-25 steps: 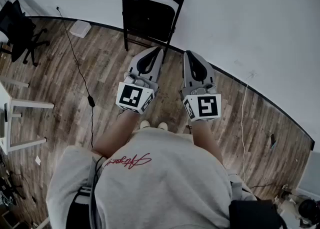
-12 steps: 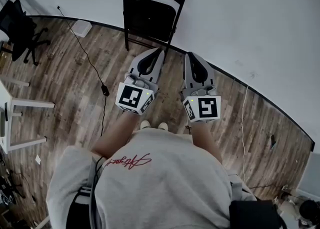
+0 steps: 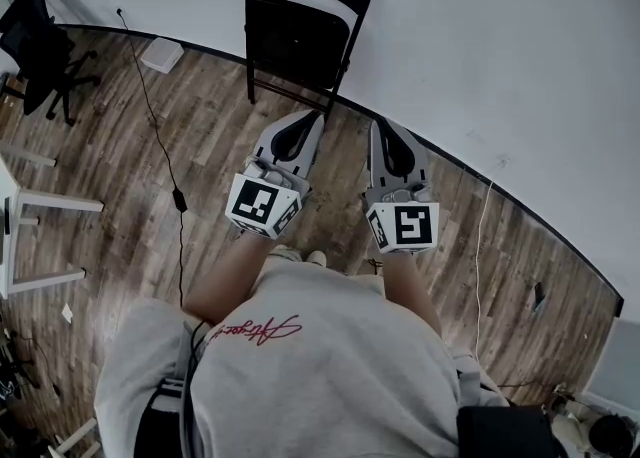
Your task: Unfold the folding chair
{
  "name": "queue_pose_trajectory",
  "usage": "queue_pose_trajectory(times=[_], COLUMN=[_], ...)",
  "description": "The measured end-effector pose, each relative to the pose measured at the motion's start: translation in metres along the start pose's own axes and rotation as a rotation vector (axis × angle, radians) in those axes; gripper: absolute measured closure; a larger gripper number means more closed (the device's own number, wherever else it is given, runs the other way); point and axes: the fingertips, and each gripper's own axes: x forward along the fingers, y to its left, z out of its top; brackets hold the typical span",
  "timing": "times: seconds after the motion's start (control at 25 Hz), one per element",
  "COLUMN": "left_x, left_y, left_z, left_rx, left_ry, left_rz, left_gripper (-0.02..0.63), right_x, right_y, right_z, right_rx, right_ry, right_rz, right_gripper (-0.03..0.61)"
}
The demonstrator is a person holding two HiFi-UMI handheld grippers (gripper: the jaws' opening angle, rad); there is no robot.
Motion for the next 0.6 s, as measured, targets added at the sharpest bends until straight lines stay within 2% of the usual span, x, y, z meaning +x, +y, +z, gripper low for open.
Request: queue_pose_trajectory(times=[0.32, 0.6], left_x=[0.027, 0.087], left_y=[0.015, 0.084], left_z=[-0.024, -0.055], left_rx=[0.018, 0.018], left_ry=[0.029, 0.064], left_rz=[0.033, 0.02], left_gripper=[0.597, 0.597], right_x=[0.023, 0.113], right_y=[-0.022, -0.047], right_z=[-0.033, -0.061], right_rx=[0.005, -0.014], right_ry=[0.037, 0.066], right_rz=[0.019, 0.014], right_gripper=[0.561, 0.561])
